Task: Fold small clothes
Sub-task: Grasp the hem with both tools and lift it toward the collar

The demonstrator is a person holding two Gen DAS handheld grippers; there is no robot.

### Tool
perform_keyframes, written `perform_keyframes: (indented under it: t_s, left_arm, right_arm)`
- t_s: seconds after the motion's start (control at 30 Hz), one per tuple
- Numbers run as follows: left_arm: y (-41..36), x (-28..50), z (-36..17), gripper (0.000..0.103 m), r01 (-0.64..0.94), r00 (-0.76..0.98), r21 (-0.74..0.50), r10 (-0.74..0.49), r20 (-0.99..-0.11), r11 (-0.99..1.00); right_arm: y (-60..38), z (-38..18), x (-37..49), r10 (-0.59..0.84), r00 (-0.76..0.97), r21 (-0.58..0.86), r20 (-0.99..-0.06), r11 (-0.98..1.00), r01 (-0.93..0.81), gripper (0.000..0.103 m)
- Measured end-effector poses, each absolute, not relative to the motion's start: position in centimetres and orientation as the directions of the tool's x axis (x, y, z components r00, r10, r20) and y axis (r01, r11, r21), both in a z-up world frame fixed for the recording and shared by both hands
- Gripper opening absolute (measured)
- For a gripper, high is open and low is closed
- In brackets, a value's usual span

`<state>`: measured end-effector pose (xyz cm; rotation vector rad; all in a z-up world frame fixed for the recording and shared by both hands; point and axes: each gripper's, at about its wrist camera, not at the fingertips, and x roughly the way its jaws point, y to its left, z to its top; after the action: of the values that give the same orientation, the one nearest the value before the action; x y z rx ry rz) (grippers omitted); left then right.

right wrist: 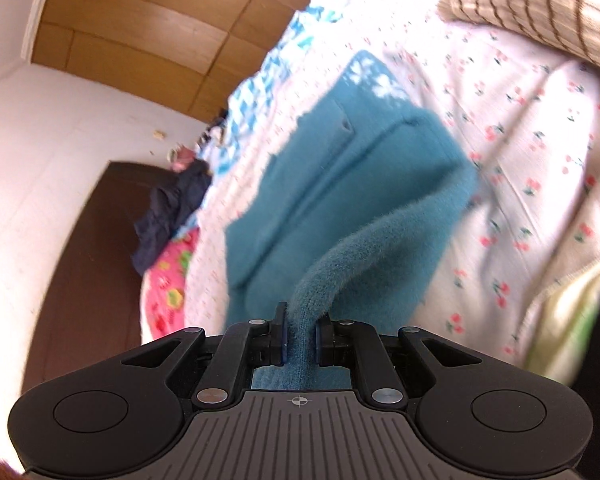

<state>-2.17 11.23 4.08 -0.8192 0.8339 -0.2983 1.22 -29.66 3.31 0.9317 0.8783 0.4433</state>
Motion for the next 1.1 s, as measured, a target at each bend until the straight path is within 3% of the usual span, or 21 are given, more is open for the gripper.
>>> perform_keyframes:
  t_s: [0.27,0.53,0.8,0.97,1.1]
  left_arm:
    - [12.5,2.7,5.6,0.025,-0.032,0.752,-0.801,-0.514,-0.413,0.597]
    - [14.7,9.9,5.6,0.025,-0.046,0.810,-0.804,-0.449,-0.377,0.592]
    - [17.4,16.4,1.5,0.025,-0.175,0.865,-0.789,-0.290,-0.409,0.589]
    - [18.1,19.1,-2.1,0.025,-0.278,0.848,-0.761,-0.222,-0.481,0.586]
    - [18.2,19.2,-3.1,0.025,-0.298,0.851,-0.757,-0.198,-0.487,0.581]
  right_arm:
    - [-29.1,5.6,7.6,0.642,0.680,0.865,-0.355,0.501,-0.021,0.012]
    - [-27.8,5.4,16.3,0.602,0.724,0.869,-0.337,0.496,-0.008,0.012]
    - [-26.5,1.5,24.3,0.475,0.769,0.833,-0.428,0.538,0.131,0.012]
    - [-26.4,-2.2,27.0,0.424,0.741,0.795,-0.520,0.558,0.238,0.015]
    - [-26.4,-2.9,27.0,0.426,0.736,0.793,-0.525,0.560,0.241,0.015]
